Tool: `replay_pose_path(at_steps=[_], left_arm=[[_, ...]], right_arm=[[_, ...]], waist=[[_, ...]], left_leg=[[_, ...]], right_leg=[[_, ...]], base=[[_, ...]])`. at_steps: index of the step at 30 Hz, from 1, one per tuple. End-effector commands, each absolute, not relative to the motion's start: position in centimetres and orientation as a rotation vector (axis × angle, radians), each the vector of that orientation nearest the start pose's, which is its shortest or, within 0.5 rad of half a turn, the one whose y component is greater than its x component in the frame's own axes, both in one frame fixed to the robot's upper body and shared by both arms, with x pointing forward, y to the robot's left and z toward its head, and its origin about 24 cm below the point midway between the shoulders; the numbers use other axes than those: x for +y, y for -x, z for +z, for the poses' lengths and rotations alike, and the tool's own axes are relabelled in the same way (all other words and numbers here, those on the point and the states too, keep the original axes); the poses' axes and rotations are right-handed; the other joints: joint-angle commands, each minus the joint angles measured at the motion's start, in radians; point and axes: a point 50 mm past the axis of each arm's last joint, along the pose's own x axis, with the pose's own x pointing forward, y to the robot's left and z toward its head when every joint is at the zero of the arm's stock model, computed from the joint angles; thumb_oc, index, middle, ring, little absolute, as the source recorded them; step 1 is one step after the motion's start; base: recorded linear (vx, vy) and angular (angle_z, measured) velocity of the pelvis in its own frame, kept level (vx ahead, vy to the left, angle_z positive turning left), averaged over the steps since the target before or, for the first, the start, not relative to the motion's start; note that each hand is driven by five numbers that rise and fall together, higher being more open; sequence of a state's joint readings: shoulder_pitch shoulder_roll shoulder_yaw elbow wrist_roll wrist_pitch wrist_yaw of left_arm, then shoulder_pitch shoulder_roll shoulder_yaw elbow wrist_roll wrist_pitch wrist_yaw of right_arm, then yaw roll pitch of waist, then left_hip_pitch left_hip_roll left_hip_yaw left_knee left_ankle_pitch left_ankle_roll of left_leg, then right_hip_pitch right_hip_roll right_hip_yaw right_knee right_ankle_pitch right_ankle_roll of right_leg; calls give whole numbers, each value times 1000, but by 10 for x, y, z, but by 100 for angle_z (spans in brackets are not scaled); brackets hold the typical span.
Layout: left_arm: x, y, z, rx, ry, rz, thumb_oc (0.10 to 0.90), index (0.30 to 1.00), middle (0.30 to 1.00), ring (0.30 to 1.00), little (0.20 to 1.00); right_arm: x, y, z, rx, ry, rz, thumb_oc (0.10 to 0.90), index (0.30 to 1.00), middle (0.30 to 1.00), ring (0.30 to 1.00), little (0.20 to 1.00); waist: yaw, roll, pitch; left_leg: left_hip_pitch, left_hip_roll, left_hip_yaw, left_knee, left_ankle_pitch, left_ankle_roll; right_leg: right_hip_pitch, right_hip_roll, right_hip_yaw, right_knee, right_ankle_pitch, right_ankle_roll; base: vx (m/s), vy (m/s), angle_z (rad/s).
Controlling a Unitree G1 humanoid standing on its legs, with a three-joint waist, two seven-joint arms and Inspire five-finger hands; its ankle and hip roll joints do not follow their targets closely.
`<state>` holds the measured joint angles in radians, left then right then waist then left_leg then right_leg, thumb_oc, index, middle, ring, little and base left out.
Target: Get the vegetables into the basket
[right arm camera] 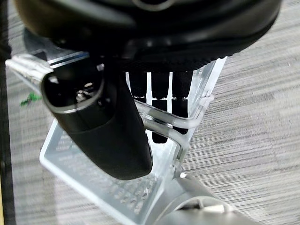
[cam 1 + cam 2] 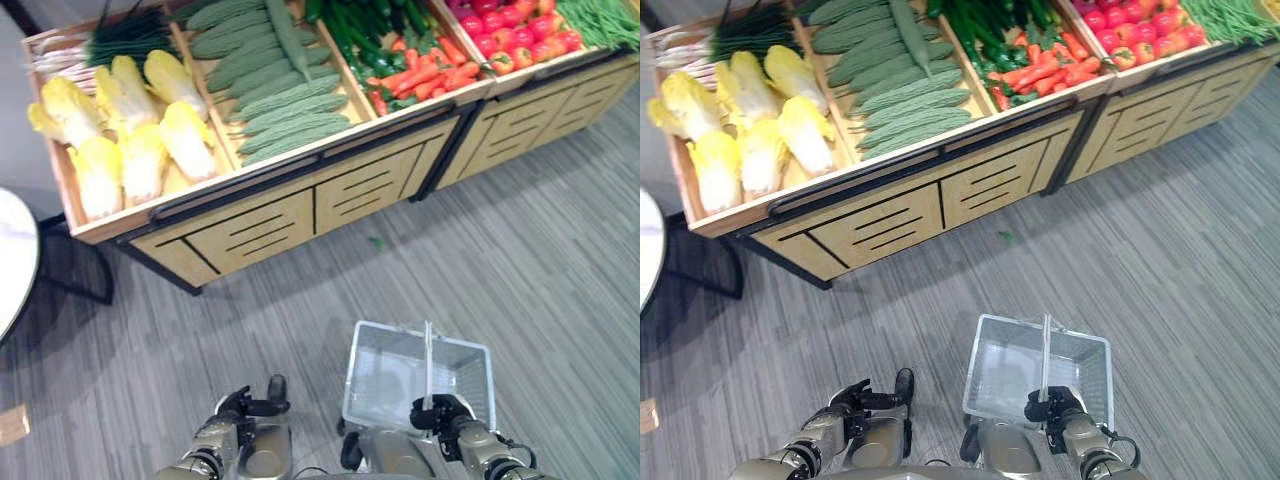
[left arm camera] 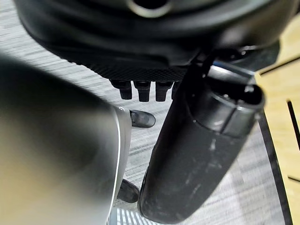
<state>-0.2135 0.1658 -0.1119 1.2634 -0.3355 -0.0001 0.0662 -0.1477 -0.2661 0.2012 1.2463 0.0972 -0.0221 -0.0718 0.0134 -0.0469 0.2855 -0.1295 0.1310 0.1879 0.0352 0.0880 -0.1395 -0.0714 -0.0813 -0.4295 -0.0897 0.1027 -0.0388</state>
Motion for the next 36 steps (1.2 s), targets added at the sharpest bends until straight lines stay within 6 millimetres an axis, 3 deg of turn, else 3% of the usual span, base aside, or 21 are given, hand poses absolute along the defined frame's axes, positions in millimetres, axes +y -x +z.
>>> replay_pose_path(at_steps=[1, 2, 7, 12, 15, 20, 24, 25, 28, 33, 36], left_arm=[[204, -178, -140, 1001, 45, 221, 900, 1000, 1000, 1000, 1000], [202, -174, -141, 1014, 46, 214, 900, 1000, 1000, 1000, 1000], [202, -167, -145, 1039, 37, 203, 900, 1000, 1000, 1000, 1000], [209, -165, -144, 1039, 22, 219, 900, 1000, 1000, 1000, 1000], [215, -166, -143, 1034, 2, 223, 900, 1000, 1000, 1000, 1000], [220, -167, -141, 1022, -14, 230, 900, 1000, 1000, 1000, 1000], [223, -170, -139, 1008, -42, 217, 900, 1000, 1000, 1000, 1000], [223, -176, -136, 986, -51, 206, 900, 1000, 1000, 1000, 1000], [225, -179, -133, 964, -61, 203, 900, 1000, 1000, 1000, 1000], [228, -184, -130, 945, -77, 213, 900, 1000, 1000, 1000, 1000], [226, -182, -131, 949, -79, 205, 900, 1000, 1000, 1000, 1000]], right_arm=[[-257, -135, -143, 1102, 377, -114, 400, 300, 300, 300, 300], [-258, -131, -144, 1110, 375, -123, 400, 300, 300, 300, 300], [-256, -124, -147, 1136, 376, -119, 400, 300, 300, 300, 300], [-248, -127, -148, 1132, 386, -88, 400, 300, 300, 300, 300], [-245, -128, -149, 1135, 395, -66, 400, 300, 300, 300, 300], [-242, -137, -147, 1111, 399, -63, 400, 300, 300, 300, 300], [-240, -142, -145, 1090, 394, -59, 400, 300, 300, 300, 300], [-239, -145, -144, 1077, 390, -54, 400, 300, 300, 300, 300], [-235, -149, -143, 1064, 389, -40, 400, 300, 300, 300, 300], [-230, -148, -145, 1063, 393, -7, 400, 300, 300, 300, 300], [-230, -146, -146, 1074, 394, -3, 400, 300, 300, 300, 300]], waist=[[-15, 0, -8], [-31, 10, -20], [-30, 13, -32], [-13, -20, -23], [6, -50, -24], [27, -68, -23], [32, -70, -19], [21, -68, -12], [6, -67, -9], [-10, -86, -1], [-6, -93, -7]], left_leg=[[94, 68, 15, -100, 58, 5], [104, 94, 98, -113, 68, -7], [108, 88, 136, -119, 61, 0], [119, 67, 142, -101, 27, 17], [110, 22, 145, -79, -17, 45], [104, -37, 138, -60, -62, 80], [107, -64, 123, -35, -92, 105], [113, -73, 101, -31, -99, 112], [134, -80, 73, -49, -98, 109], [160, -85, 22, -34, -113, 106], [160, -90, 13, -25, -115, 105]], right_leg=[[11, -62, 60, 132, -64, 149], [25, -71, 24, 128, -66, 153], [41, -88, -14, 125, -55, 160], [50, -113, 1, 120, -33, 178], [51, -155, 17, 103, 7, 209], [47, -212, 32, 122, 32, 241], [28, -245, 62, 228, 30, 247], [-4, -228, 130, 254, 44, 243], [-54, -193, 208, 181, 62, 238], [-99, -167, 270, 119, 92, 251], [-70, -168, 261, 107, 90, 248]], base=[[-8, 81, 52], [1, 46, 63], [28, 129, 59], [22, 143, 14], [18, 290, -8], [20, 232, -2], [37, 158, 10], [76, 163, 28], [72, 47, 34], [97, -55, 43], [19, -37, 63]])
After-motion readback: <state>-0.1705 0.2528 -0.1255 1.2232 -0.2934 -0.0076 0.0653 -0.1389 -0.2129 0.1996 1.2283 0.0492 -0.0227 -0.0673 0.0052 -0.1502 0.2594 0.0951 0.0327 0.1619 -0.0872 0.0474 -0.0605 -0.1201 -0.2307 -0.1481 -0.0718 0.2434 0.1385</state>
